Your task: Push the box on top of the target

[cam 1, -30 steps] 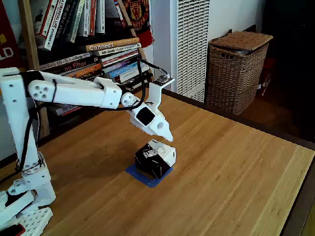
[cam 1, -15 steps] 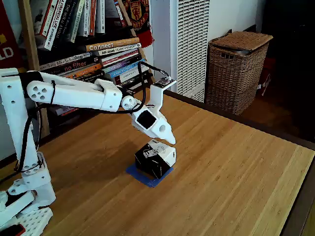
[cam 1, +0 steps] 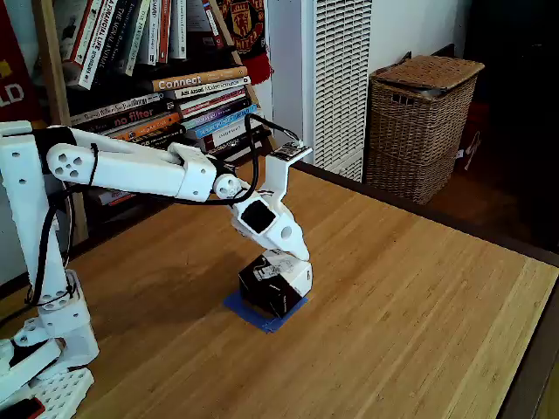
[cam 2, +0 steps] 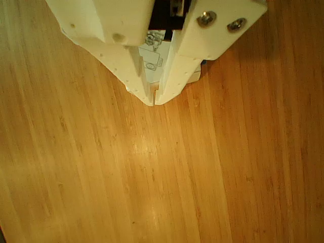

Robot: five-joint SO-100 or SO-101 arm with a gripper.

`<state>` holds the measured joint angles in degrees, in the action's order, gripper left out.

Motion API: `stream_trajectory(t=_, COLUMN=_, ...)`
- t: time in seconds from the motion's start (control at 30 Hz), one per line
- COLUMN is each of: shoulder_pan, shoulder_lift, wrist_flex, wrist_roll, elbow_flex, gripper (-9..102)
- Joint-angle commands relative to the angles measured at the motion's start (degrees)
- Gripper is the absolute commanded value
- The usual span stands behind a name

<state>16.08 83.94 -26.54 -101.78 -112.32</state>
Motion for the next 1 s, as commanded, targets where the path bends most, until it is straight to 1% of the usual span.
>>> stream_trajectory(t=0.0, shoulder_pan=0.26, shoulder_lift=0.62, wrist_flex=0.0, wrist_roll=-0.62, elbow_flex=-0.09, gripper=0)
stream_trajectory(t=0.63, shoulder_pan=0.97, shoulder_lift=0.97, wrist_flex=-2.72, wrist_roll=-2.02, elbow_flex=-0.26, gripper=0)
stream_trajectory(t=0.97, shoulder_pan=0.7, shoulder_lift=1.23, wrist_flex=-2.64, wrist_roll=-1.76, elbow_flex=-0.79, gripper=0)
